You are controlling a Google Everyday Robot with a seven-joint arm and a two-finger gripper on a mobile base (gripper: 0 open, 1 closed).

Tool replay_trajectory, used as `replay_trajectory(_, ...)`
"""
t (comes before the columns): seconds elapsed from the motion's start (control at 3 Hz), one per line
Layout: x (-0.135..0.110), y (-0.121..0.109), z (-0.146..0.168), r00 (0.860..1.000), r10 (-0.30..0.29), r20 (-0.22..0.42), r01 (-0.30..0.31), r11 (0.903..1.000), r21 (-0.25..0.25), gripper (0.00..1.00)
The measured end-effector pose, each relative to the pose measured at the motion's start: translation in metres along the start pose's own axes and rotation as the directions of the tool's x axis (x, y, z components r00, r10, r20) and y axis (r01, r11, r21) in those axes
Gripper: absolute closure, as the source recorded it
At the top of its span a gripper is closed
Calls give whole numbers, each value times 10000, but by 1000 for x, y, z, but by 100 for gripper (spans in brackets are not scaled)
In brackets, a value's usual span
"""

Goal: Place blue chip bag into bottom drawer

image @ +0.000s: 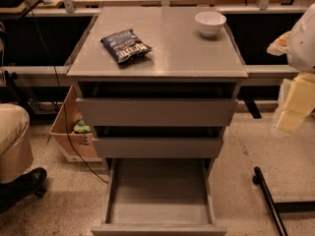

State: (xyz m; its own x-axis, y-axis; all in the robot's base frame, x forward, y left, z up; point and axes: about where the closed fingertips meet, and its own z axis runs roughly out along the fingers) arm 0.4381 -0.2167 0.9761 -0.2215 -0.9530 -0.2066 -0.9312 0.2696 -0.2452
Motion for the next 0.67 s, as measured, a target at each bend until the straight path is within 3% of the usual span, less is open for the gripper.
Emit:
replay_trajectory(0.33, 0, 0, 0, 10000, 0, 1, 0, 10000, 1, 0)
replay_trajectory(0.67, -17, -14, 14, 9990, 9, 452, -14, 9999, 105, 0)
